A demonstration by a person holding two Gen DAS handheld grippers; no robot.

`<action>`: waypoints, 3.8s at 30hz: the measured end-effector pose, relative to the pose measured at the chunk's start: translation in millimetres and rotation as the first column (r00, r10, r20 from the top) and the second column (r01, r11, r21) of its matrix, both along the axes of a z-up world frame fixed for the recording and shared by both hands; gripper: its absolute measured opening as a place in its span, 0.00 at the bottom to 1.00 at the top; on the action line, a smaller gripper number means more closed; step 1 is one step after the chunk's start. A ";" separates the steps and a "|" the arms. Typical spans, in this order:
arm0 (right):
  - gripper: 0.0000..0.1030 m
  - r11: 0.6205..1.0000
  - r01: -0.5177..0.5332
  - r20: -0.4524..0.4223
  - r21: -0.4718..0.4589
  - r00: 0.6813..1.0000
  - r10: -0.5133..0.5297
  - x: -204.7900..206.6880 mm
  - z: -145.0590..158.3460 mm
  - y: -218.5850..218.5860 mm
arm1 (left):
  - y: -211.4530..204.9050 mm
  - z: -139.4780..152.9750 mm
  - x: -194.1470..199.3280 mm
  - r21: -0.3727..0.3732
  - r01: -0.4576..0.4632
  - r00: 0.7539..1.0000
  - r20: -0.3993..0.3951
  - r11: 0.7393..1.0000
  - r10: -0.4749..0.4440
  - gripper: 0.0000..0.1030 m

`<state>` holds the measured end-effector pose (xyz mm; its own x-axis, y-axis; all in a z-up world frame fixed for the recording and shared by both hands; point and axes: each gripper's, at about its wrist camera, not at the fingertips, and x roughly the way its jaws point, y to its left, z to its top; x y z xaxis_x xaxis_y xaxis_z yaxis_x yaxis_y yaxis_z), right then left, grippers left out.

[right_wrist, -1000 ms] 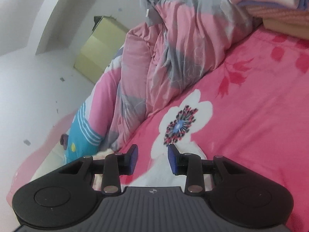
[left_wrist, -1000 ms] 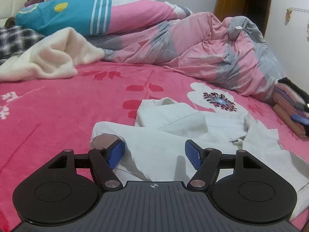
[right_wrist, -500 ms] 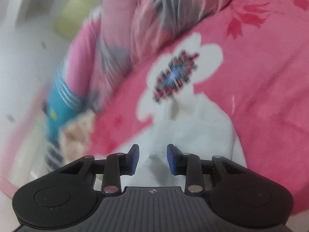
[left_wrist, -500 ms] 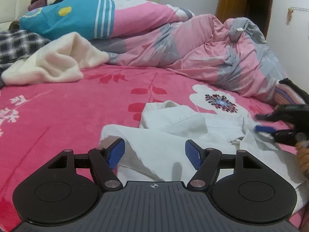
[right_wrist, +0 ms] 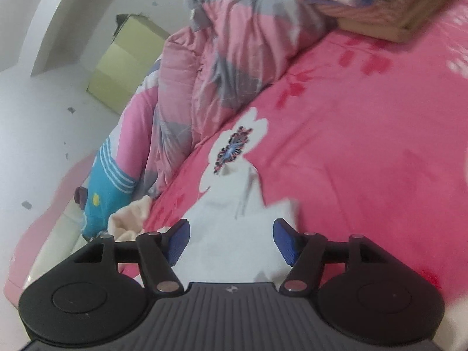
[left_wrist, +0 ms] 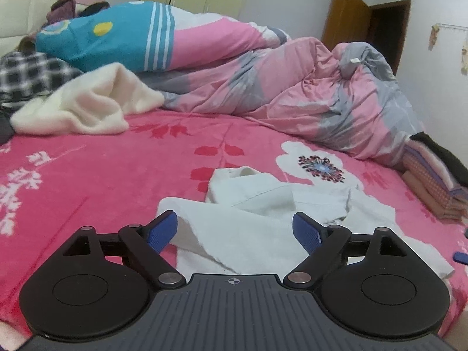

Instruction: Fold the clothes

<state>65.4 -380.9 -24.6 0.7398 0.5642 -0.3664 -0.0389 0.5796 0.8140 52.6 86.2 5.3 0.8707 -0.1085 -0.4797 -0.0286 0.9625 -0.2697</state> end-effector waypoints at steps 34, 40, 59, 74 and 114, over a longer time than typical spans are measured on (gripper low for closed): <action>0.50 0.992 0.063 -0.188 0.107 0.981 -0.042 -10.0 -37.5 -26.4 | 83.0 -35.4 63.5 -0.481 -0.146 0.976 -0.214 0.865 0.046 0.55; 0.49 0.993 0.100 -0.170 0.069 0.982 -0.088 -8.3 -29.9 -33.1 | 77.7 -38.3 70.1 -0.444 -0.123 0.973 -0.228 0.888 0.021 0.40; 0.05 0.999 -0.047 -0.088 0.007 0.995 0.048 12.0 -12.2 -9.3 | 66.8 -31.2 72.7 -0.430 -0.043 0.979 -0.198 0.902 -0.048 0.05; 0.03 0.986 -0.074 0.034 0.150 0.997 0.070 88.3 13.5 -3.0 | 91.3 -35.4 100.9 -0.638 -0.076 0.985 -0.170 0.766 -0.044 0.01; 0.67 1.000 0.007 0.031 -0.014 0.999 -0.006 4.5 25.3 -35.5 | 144.5 97.4 38.0 -0.412 0.002 1.000 -0.010 0.911 -0.007 0.50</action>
<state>69.9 -416.3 0.7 0.7545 0.5545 -0.3510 -0.0603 0.5911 0.8043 90.6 230.8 102.7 0.8649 -0.3025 -0.4006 -0.0297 0.7658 -0.6424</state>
